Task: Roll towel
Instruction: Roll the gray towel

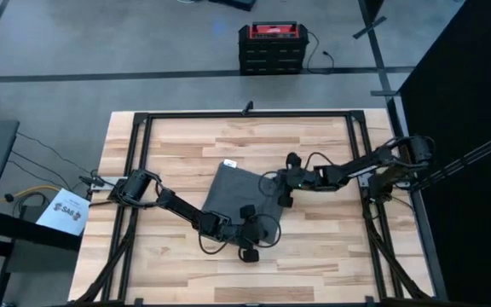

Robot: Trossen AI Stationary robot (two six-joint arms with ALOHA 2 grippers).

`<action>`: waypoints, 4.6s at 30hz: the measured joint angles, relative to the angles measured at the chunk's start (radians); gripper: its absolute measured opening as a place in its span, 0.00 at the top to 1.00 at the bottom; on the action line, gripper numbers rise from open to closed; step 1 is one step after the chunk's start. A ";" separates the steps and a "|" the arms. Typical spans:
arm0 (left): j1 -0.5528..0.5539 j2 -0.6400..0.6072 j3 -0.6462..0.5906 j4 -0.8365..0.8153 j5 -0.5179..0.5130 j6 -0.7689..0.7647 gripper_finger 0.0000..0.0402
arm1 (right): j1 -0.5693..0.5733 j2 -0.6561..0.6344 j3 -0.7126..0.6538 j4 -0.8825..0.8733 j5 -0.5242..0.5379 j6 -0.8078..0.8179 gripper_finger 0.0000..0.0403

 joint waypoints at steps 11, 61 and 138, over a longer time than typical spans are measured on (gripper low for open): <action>0.000 0.000 -0.001 0.001 0.000 0.015 0.96 | 0.011 0.220 -0.142 0.679 0.051 -0.115 1.00; -0.023 -0.001 0.003 -0.016 -0.001 0.007 0.96 | 0.025 0.417 -0.193 0.916 0.025 0.055 1.00; 0.346 0.024 0.195 -0.200 0.468 0.634 0.96 | 0.538 0.036 -0.085 -0.111 0.220 0.636 0.77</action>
